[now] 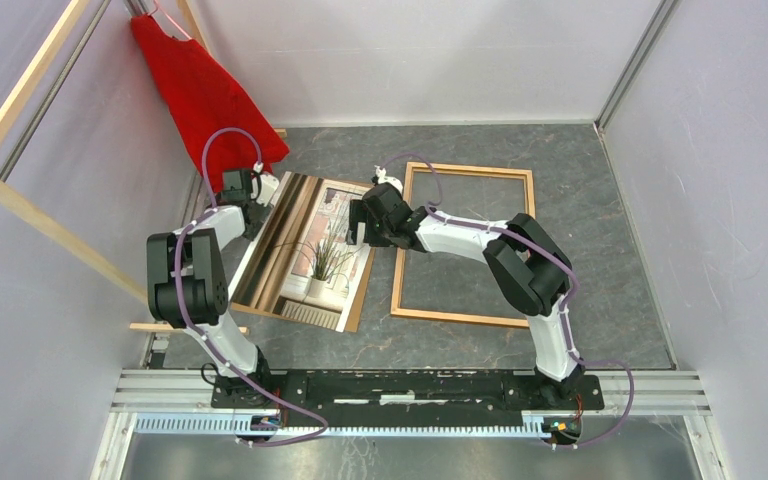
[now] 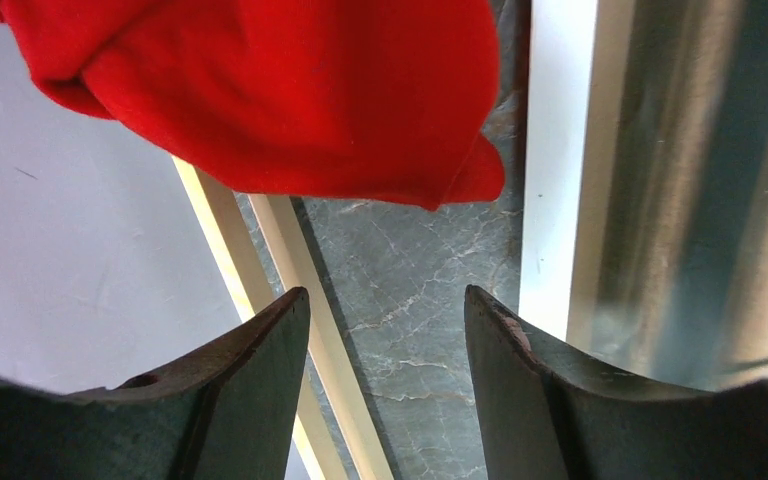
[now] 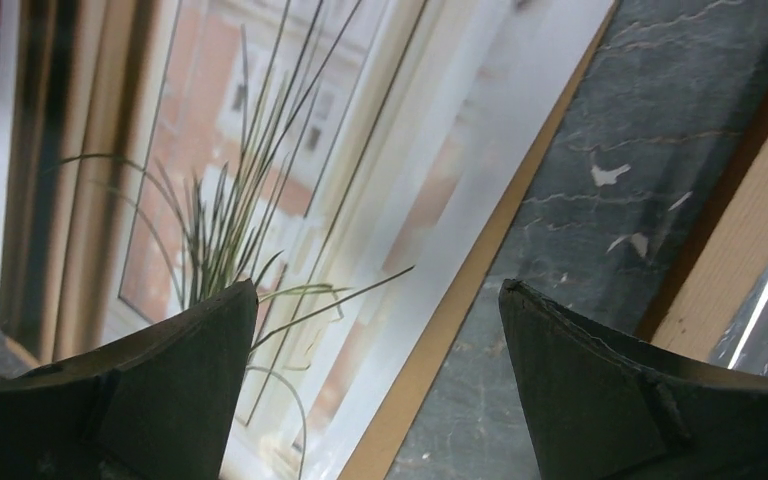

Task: Put the photo into the frame
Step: Place the photo frame item in the photo frame, then pick up the photo at the center of the board.

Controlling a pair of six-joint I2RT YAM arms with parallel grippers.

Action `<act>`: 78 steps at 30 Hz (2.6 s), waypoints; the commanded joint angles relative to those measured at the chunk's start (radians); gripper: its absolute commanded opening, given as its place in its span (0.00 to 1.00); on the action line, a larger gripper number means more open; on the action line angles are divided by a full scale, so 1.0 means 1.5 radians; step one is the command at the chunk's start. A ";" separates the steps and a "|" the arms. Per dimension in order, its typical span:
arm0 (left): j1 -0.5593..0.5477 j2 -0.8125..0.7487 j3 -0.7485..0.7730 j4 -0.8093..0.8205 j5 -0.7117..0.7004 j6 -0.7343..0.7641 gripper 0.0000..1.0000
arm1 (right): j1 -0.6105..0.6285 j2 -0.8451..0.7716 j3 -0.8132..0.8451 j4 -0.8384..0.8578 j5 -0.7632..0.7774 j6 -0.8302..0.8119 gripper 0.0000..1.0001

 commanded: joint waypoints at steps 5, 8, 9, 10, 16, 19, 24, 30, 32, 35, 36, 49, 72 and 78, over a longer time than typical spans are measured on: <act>0.002 0.012 -0.055 0.087 -0.002 0.012 0.64 | -0.020 0.034 0.043 -0.015 0.053 0.015 0.98; 0.001 0.011 -0.062 0.080 0.027 -0.006 0.63 | -0.022 0.044 0.043 -0.015 0.050 0.019 0.98; 0.001 0.009 -0.065 0.078 0.037 -0.012 0.63 | -0.025 0.048 0.042 -0.014 0.042 0.023 0.98; 0.000 0.006 -0.069 0.078 0.046 -0.014 0.63 | -0.028 0.051 0.041 -0.011 0.033 0.027 0.98; -0.011 -0.018 -0.092 0.075 0.086 -0.024 0.62 | -0.042 0.052 0.004 0.026 -0.006 0.060 0.98; -0.018 -0.022 -0.099 0.075 0.090 -0.025 0.62 | -0.045 0.049 0.004 0.020 0.007 0.064 0.98; -0.030 -0.029 -0.111 0.077 0.098 -0.026 0.62 | -0.057 0.043 0.003 -0.002 0.046 0.070 0.98; -0.033 -0.037 -0.121 0.089 0.090 -0.025 0.62 | -0.066 0.049 0.015 -0.042 0.109 0.069 0.98; -0.033 -0.040 -0.126 0.096 0.089 -0.021 0.62 | -0.070 0.054 0.016 -0.037 0.113 0.070 0.98; -0.035 -0.039 -0.134 0.101 0.087 -0.014 0.62 | -0.078 0.075 0.038 -0.037 0.118 0.070 0.98; -0.035 -0.038 -0.138 0.103 0.085 -0.012 0.61 | -0.079 0.085 0.050 -0.035 0.116 0.070 0.98; -0.037 -0.031 -0.146 0.107 0.094 -0.003 0.61 | -0.099 0.143 0.082 0.031 0.050 0.121 0.92; -0.057 -0.013 -0.147 0.105 0.091 0.004 0.59 | -0.071 0.013 0.005 0.246 0.036 0.038 0.80; -0.058 -0.011 -0.148 0.105 0.089 0.003 0.58 | -0.063 0.009 0.014 0.226 0.041 0.019 0.80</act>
